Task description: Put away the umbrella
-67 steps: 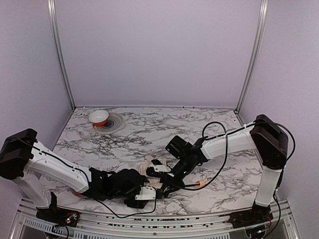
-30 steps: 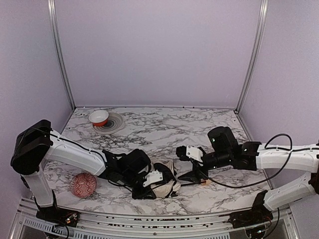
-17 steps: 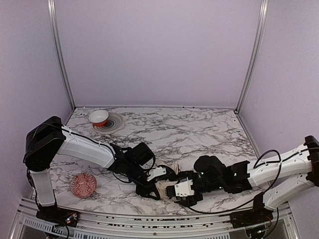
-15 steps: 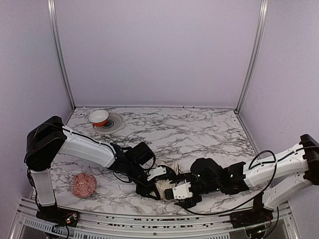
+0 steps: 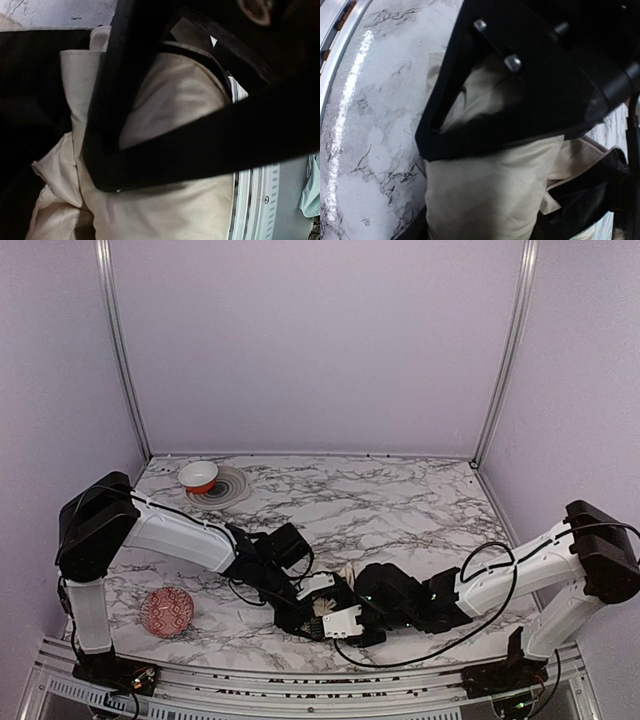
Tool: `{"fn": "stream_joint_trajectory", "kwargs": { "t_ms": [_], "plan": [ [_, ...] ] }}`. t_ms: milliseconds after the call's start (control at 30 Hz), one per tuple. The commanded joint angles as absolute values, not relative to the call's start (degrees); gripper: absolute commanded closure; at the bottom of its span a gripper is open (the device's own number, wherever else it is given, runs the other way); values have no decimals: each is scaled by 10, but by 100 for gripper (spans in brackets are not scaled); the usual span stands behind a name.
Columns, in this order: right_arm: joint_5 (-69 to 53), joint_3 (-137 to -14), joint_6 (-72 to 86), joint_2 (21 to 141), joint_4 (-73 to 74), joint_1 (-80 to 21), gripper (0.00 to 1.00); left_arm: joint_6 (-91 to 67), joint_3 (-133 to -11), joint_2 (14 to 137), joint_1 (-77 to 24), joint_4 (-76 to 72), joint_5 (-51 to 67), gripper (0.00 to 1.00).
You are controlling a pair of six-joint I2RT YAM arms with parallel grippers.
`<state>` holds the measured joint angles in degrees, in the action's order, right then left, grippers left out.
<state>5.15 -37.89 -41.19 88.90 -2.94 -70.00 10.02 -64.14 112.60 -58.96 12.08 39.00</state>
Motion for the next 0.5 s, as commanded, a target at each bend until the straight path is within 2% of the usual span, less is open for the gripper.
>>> {"fn": "stream_joint_trajectory", "kwargs": {
  "t_ms": [0,67,100,167,267,333,467],
  "plan": [
    [68,-380,-408,897,-15,-700,64,109,-610,1174,-605,236,395,100],
    [69,-378,-408,894,-5,-700,67,113,-610,1167,-603,236,392,100],
    [67,-378,-408,894,1,-700,68,113,-610,1162,-601,235,385,94],
    [52,-382,-404,896,20,-700,70,106,-608,1147,-596,226,352,65],
    [26,-389,-396,904,55,-699,73,104,-585,1090,-593,180,288,35],
    [10,-395,-386,911,70,-699,75,96,-549,1030,-592,111,216,24],
    [-29,-405,-366,922,93,-690,76,87,-421,878,-591,-94,110,9]
  ]
}}
